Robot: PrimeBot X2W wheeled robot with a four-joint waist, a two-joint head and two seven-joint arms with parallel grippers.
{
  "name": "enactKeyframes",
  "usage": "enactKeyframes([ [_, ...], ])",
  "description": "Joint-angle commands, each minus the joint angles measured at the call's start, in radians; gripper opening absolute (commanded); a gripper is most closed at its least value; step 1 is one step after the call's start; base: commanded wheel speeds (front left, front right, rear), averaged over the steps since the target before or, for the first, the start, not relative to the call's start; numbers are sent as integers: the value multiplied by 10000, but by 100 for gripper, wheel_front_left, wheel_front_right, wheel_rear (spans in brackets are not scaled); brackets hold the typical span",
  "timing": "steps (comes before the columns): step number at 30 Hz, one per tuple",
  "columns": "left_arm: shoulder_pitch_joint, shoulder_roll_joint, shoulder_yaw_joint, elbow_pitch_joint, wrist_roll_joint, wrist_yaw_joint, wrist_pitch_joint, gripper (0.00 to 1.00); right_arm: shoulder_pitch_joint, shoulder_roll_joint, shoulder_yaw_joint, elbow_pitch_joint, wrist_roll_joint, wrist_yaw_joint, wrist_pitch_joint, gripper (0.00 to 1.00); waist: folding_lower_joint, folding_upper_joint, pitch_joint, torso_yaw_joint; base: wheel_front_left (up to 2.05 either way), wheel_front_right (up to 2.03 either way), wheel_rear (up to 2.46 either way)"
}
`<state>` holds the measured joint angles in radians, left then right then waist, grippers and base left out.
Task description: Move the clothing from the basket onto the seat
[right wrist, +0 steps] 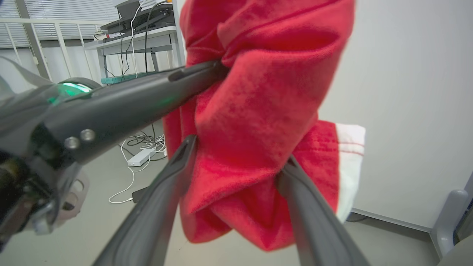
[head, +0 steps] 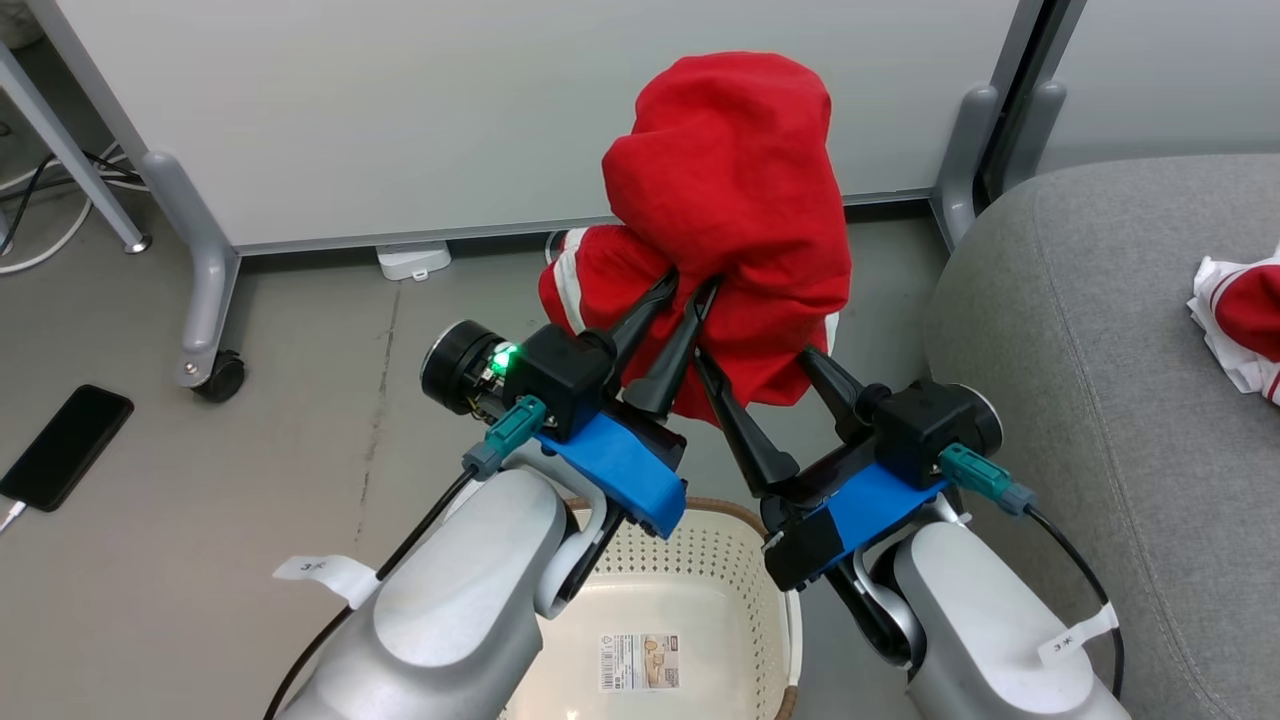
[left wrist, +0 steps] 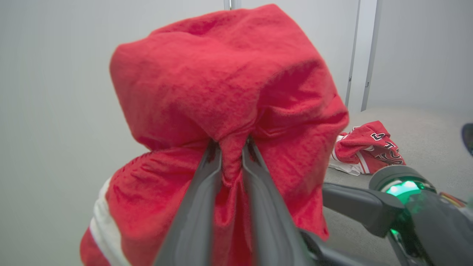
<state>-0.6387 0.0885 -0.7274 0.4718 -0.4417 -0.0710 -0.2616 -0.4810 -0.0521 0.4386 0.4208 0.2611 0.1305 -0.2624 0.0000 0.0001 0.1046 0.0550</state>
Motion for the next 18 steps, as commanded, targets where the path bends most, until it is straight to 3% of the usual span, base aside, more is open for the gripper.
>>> enactKeyframes([
  [1,-155,-22,-14,-34,48,-37,-50,0,-157,17,44,55,69,5,-38,100,0,-1,15,8,0,0,0],
  [2,-162,-39,-16,-38,59,-50,-50,0,-201,18,88,74,146,5,-38,100,0,-1,24,16,0,0,0],
  [3,-172,-57,-14,-34,74,-61,-50,0,-232,20,149,125,224,5,-38,80,0,-1,35,22,0,0,0],
  [4,-179,-73,-9,-30,84,-79,-50,0,-272,21,186,130,331,5,-38,0,0,-1,43,27,0,0,0],
  [18,-129,-133,178,89,263,-176,-50,0,-329,22,261,46,592,5,-38,0,0,-1,28,-55,0,0,0],
])
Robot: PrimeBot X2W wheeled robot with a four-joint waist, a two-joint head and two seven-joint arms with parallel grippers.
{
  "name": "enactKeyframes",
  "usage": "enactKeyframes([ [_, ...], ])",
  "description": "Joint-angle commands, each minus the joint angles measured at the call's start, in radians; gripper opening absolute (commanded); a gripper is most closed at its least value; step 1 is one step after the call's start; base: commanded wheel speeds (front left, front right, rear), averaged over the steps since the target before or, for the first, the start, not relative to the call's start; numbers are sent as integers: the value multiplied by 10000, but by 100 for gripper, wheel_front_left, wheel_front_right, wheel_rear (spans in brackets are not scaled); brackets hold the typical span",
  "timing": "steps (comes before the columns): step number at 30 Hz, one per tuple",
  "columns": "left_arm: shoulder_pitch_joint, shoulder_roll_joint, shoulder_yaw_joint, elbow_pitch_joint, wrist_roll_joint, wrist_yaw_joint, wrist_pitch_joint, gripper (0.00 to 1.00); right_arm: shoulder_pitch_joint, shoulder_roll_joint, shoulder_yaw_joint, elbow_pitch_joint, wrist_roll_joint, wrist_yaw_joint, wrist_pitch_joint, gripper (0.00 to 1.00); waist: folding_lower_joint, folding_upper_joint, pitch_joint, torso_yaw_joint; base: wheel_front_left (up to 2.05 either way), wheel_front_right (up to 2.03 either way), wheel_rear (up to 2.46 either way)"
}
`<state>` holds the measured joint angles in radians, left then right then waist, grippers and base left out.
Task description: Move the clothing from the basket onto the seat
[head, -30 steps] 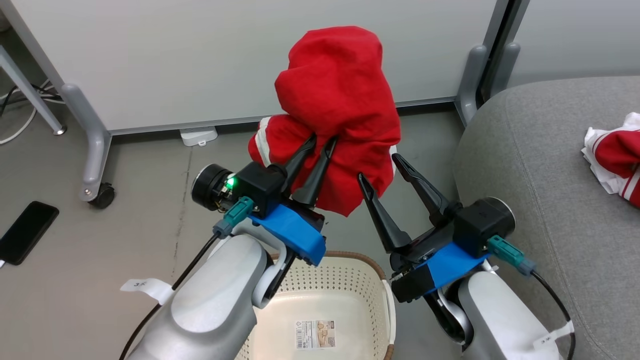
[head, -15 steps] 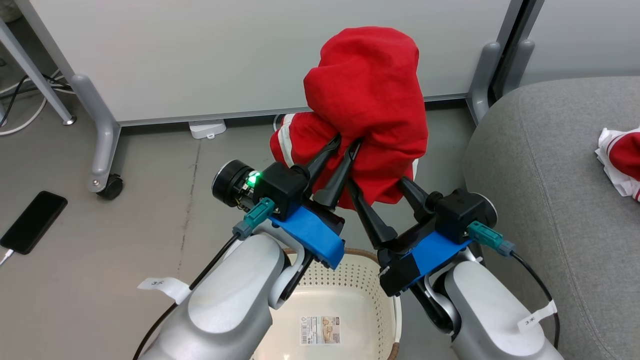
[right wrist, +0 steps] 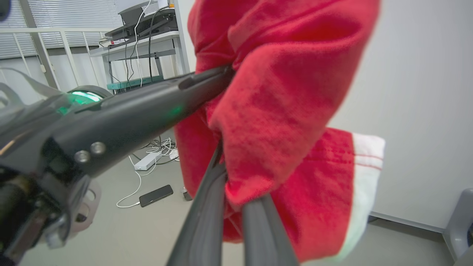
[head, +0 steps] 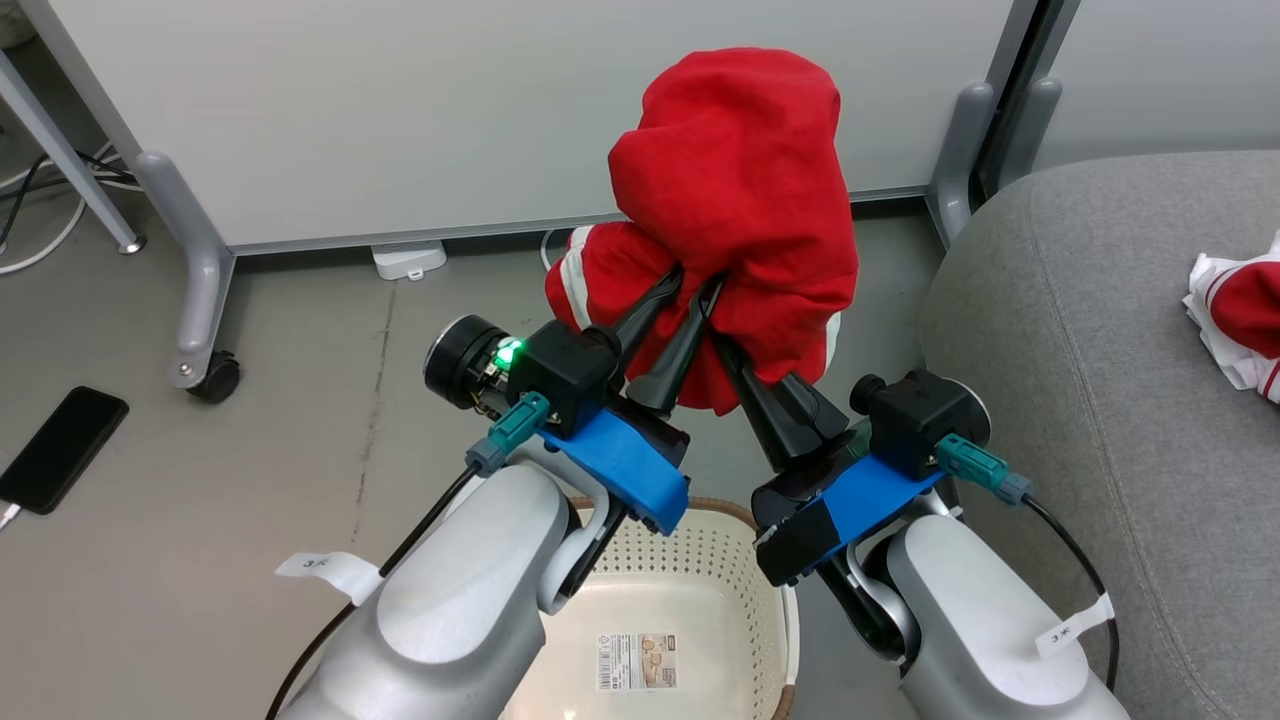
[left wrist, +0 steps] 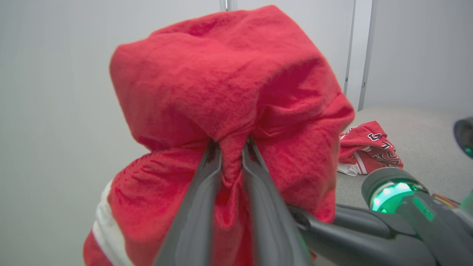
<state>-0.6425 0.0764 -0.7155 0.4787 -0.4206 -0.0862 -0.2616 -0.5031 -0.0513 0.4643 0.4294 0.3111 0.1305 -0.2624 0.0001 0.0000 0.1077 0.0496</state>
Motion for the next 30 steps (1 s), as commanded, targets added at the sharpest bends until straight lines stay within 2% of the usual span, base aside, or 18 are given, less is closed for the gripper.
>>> enactKeyframes([
  [1,-83,-15,65,28,65,-28,-50,0,-101,14,6,-42,90,5,-38,0,-1,0,-7,-5,0,0,0],
  [10,-68,-55,159,86,101,-53,-50,0,-124,15,-8,-37,79,5,-38,0,-1,0,15,-1,0,0,0],
  [11,-59,-58,168,114,96,-48,-50,40,-120,15,-3,-37,75,5,-38,0,-1,0,11,0,0,0,0],
  [12,-60,-61,182,131,110,-24,-50,100,-105,15,2,-56,69,5,-38,0,-1,0,6,0,0,0,0],
  [30,99,-122,477,-14,438,53,-48,100,-31,14,-15,-82,-45,5,-38,0,-1,0,-13,-85,0,0,0],
])
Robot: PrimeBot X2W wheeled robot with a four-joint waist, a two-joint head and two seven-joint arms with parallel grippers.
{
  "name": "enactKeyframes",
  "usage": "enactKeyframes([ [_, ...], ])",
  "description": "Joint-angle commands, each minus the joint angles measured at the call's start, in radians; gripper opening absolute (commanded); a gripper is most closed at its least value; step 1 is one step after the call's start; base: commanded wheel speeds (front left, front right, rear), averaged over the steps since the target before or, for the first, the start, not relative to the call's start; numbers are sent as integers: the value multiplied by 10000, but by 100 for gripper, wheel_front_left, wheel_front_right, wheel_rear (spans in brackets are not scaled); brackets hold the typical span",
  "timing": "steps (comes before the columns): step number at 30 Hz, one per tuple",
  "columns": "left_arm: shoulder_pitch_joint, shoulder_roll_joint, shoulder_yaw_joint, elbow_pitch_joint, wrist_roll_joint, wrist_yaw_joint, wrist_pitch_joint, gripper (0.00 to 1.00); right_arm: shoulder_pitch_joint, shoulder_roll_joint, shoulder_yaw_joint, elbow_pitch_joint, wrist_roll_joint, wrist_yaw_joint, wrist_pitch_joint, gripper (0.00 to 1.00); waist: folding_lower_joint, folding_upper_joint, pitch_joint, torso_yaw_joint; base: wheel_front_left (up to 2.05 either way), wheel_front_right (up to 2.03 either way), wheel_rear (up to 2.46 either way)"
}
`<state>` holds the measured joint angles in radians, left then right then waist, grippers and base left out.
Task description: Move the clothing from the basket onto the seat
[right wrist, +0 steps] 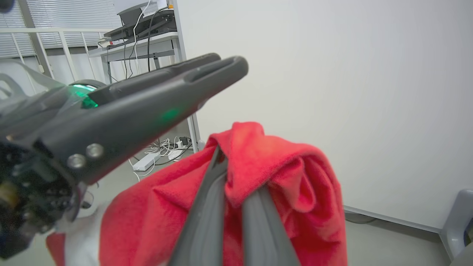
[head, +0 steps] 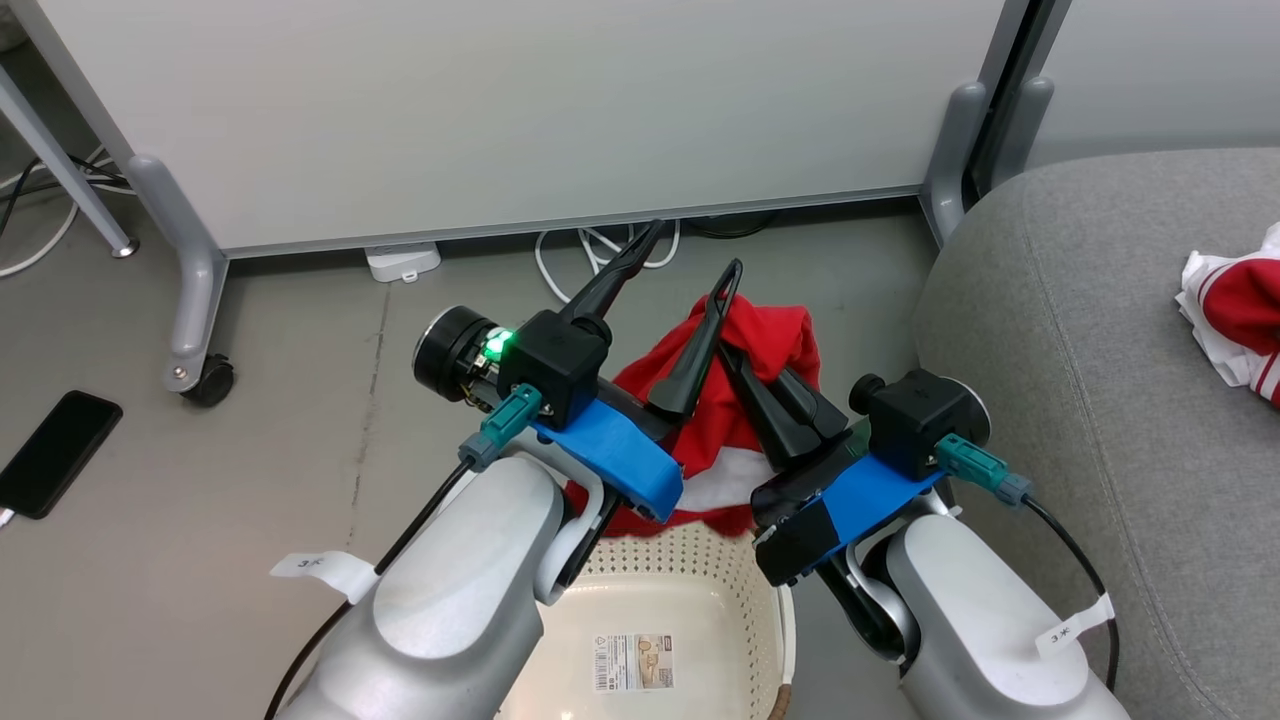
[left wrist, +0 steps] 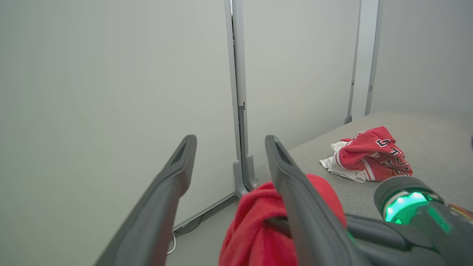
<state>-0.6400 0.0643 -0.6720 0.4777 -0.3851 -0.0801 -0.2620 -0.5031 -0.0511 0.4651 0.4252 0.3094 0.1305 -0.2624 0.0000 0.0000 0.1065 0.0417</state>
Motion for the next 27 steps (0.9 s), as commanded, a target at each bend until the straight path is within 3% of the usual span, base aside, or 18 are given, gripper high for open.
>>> enactKeyframes([
  [1,85,-6,45,5,92,-4,-45,100,-19,12,-35,-49,-33,5,-38,0,0,0,-5,-16,0,0,0],
  [13,128,25,102,42,189,-35,-43,100,243,10,-784,-216,-180,5,-38,0,0,0,133,-340,0,0,0],
  [27,-177,159,41,93,315,-87,-41,100,607,-81,-1560,-1131,-684,5,-38,0,0,0,650,-1436,0,0,0],
])
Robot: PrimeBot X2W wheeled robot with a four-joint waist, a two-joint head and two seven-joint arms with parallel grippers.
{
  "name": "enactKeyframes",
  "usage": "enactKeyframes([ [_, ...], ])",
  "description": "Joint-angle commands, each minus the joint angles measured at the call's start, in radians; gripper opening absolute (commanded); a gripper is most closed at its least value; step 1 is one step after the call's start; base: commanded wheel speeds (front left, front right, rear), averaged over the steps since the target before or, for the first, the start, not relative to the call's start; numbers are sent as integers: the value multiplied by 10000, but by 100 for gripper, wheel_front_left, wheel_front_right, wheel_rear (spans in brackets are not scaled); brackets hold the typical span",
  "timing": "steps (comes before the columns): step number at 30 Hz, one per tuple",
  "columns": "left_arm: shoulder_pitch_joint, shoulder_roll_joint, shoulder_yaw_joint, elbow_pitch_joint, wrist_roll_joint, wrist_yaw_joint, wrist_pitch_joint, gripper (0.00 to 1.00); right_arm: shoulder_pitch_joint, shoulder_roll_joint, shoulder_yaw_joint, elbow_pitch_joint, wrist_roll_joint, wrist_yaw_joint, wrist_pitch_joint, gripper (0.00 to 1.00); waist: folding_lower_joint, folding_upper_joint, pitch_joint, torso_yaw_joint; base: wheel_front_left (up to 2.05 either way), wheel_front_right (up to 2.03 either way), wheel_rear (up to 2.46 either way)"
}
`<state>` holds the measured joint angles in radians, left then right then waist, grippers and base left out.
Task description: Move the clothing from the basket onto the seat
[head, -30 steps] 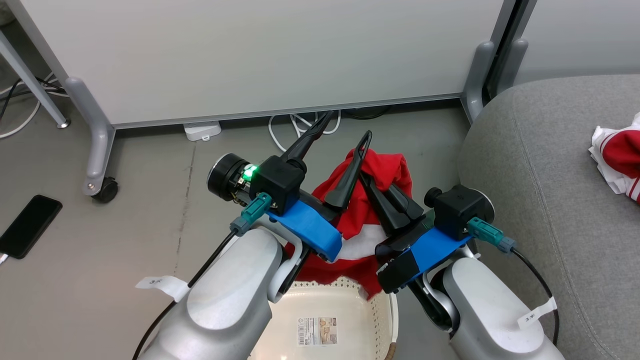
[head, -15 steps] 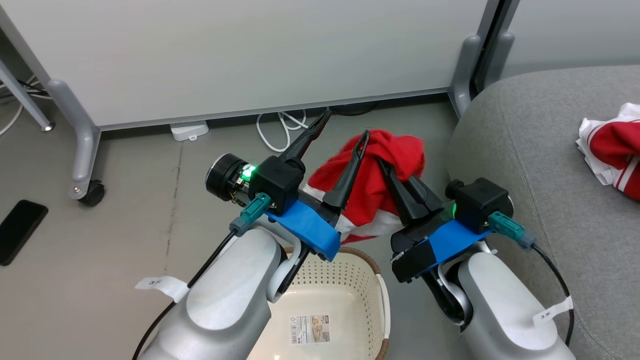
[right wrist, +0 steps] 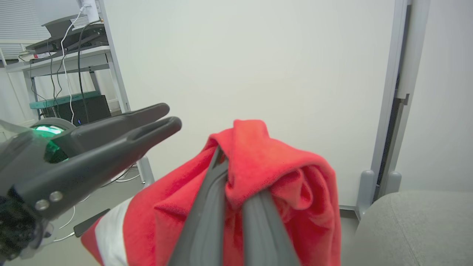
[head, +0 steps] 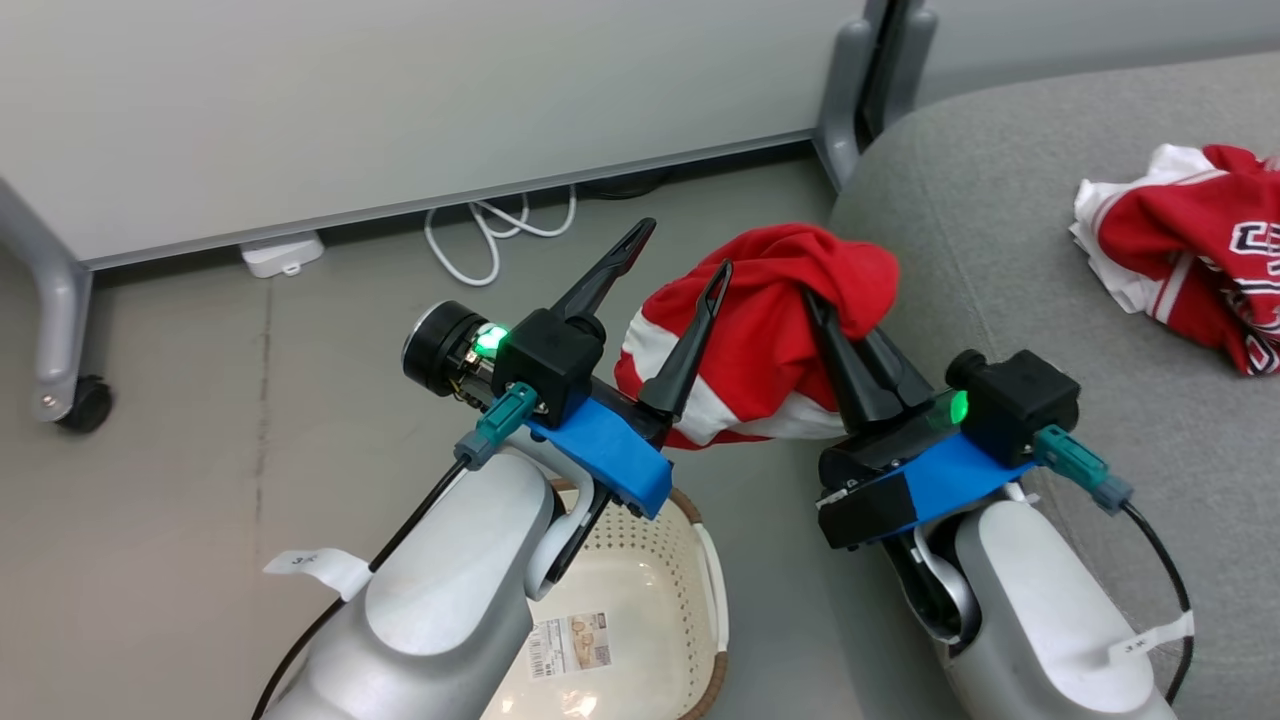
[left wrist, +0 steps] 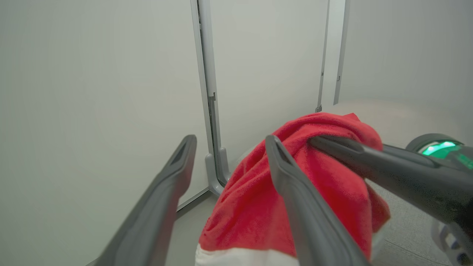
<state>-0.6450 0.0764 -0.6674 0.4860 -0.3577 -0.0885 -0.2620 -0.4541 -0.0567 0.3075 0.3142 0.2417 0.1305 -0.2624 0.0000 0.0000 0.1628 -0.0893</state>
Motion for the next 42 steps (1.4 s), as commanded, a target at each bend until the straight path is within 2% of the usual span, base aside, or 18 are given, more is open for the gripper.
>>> enactKeyframes([
  [1,-154,49,-20,14,54,-2,-43,100,176,-38,-82,-110,-23,5,-39,0,0,0,126,-230,0,0,0],
  [13,-487,182,-263,139,129,-55,16,100,759,-148,-1099,-946,-208,5,-39,0,0,0,616,-1482,0,0,0],
  [26,-766,236,-627,199,164,-94,117,100,1535,9,-2007,-1469,-165,5,-39,0,0,0,1029,-2603,0,0,0],
  [33,-757,238,-753,255,106,-87,107,100,1718,55,-2198,-1566,-144,5,-39,0,0,0,1102,-2864,0,0,0],
  [42,-897,280,-816,168,114,-33,83,100,1023,23,-2684,-2131,-305,5,-38,0,0,0,1322,-2754,0,0,0],
])
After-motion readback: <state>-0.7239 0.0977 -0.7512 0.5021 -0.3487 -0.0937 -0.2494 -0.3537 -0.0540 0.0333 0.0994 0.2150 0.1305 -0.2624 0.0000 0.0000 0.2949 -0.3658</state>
